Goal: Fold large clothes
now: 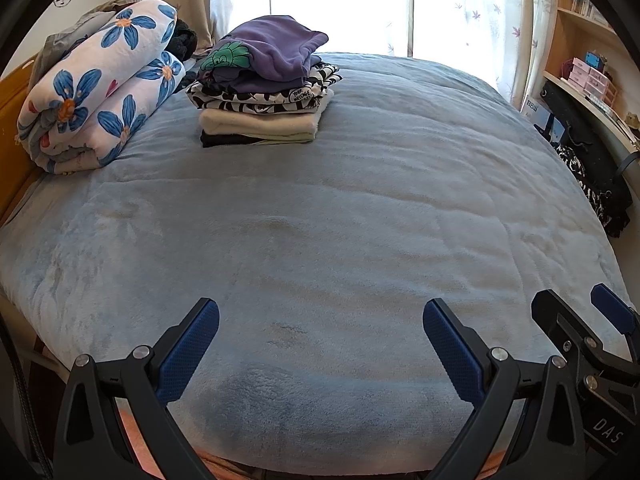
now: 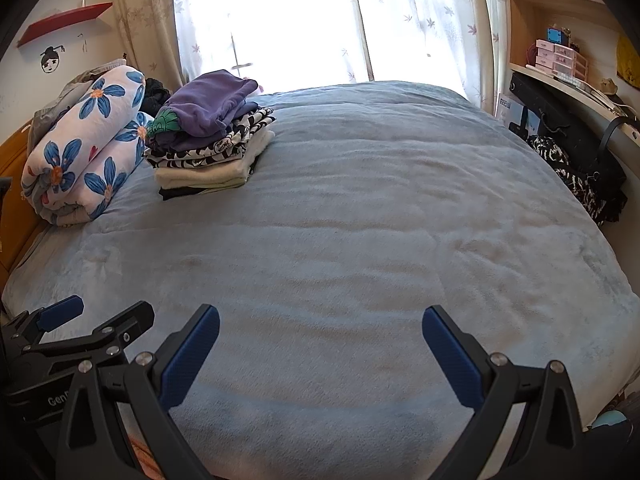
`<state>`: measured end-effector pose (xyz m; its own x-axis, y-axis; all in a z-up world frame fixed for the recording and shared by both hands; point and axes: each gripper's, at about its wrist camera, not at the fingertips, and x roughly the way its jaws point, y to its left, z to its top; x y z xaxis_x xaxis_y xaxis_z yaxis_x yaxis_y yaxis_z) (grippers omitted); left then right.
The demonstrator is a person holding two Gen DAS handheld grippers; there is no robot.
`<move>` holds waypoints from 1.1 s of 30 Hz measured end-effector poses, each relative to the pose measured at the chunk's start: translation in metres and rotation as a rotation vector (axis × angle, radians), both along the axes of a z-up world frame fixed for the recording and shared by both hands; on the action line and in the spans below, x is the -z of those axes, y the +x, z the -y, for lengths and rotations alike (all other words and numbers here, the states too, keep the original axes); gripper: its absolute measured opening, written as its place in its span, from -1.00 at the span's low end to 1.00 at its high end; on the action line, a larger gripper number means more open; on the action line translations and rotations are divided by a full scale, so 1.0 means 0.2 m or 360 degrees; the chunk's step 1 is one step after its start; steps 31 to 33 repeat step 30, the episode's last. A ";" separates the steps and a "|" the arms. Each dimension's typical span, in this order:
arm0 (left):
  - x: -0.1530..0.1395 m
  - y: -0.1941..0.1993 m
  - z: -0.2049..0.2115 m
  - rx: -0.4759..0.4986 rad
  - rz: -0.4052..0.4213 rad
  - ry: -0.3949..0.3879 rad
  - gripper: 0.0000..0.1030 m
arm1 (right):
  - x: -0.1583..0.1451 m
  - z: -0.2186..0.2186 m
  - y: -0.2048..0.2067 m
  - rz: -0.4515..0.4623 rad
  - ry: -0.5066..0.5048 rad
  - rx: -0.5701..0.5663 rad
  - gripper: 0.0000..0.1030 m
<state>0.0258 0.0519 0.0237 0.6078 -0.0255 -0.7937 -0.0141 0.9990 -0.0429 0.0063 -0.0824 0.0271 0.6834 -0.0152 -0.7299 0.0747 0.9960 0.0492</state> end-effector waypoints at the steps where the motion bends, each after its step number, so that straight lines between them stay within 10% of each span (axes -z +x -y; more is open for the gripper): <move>1: 0.00 0.00 0.00 0.0001 -0.0002 0.0001 0.96 | 0.00 0.00 0.00 -0.0001 -0.0003 -0.0001 0.98; 33: 0.01 -0.01 -0.02 0.0003 -0.0016 0.0012 0.96 | 0.02 -0.01 0.00 -0.0012 -0.0002 0.0000 0.98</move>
